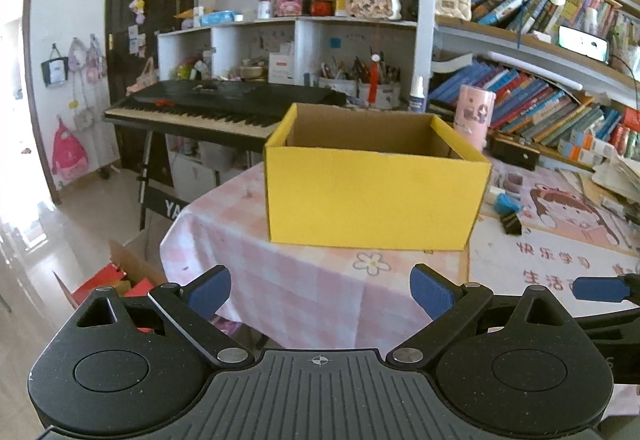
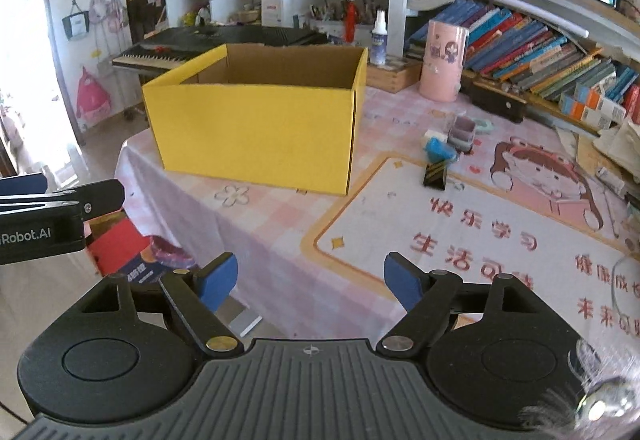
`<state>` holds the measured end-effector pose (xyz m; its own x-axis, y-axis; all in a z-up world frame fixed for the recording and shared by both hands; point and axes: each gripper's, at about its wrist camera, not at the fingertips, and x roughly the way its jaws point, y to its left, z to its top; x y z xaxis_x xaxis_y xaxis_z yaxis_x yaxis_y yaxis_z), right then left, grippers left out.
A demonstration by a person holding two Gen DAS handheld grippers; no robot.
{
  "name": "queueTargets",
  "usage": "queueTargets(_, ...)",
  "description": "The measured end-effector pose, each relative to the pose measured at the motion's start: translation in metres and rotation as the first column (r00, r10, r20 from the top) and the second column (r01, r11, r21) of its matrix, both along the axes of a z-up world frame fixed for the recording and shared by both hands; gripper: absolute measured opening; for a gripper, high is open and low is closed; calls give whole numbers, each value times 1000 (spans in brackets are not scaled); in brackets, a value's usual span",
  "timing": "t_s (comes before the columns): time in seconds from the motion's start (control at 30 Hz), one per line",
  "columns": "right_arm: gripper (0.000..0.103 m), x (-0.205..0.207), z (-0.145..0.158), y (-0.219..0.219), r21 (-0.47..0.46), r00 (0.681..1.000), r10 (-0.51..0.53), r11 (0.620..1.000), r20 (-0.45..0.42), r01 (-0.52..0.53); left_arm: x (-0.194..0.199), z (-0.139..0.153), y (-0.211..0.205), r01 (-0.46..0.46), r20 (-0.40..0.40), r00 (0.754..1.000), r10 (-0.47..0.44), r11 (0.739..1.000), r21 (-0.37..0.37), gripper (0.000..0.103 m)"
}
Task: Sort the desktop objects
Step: 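Withdraw both tools from the box back over the desk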
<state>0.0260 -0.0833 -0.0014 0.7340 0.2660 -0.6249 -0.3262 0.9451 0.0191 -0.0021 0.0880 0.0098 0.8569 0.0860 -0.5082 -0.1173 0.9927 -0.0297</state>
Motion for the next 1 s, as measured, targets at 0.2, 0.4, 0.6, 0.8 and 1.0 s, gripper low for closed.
queueTargets(0.2,81,-5,-3,-5,5,999,-46,999,-23,46,-3,-2,-5,54,-16,998,-54,999,6,98)
queueTargets(0.4,81,-9,-1,-10,6,997,-80,997,-25,80,-3,-3,-9,88,-23,996,-88,996,2,98)
queueTargets(0.6,81,-12,-2,-15,-1,994,-101,995,-32,101,-2,-5,-10,108,-32,994,-108,994,-8,98)
queueTargets(0.8,82,-13,-3,-22,-8,990,-136,991,-38,136,3,-8,-16,148,-46,988,-149,989,-15,99)
queueTargets(1.0,82,-12,-3,-31,-16,983,-181,984,-35,180,13,-10,-27,202,-48,978,-203,979,-21,99)
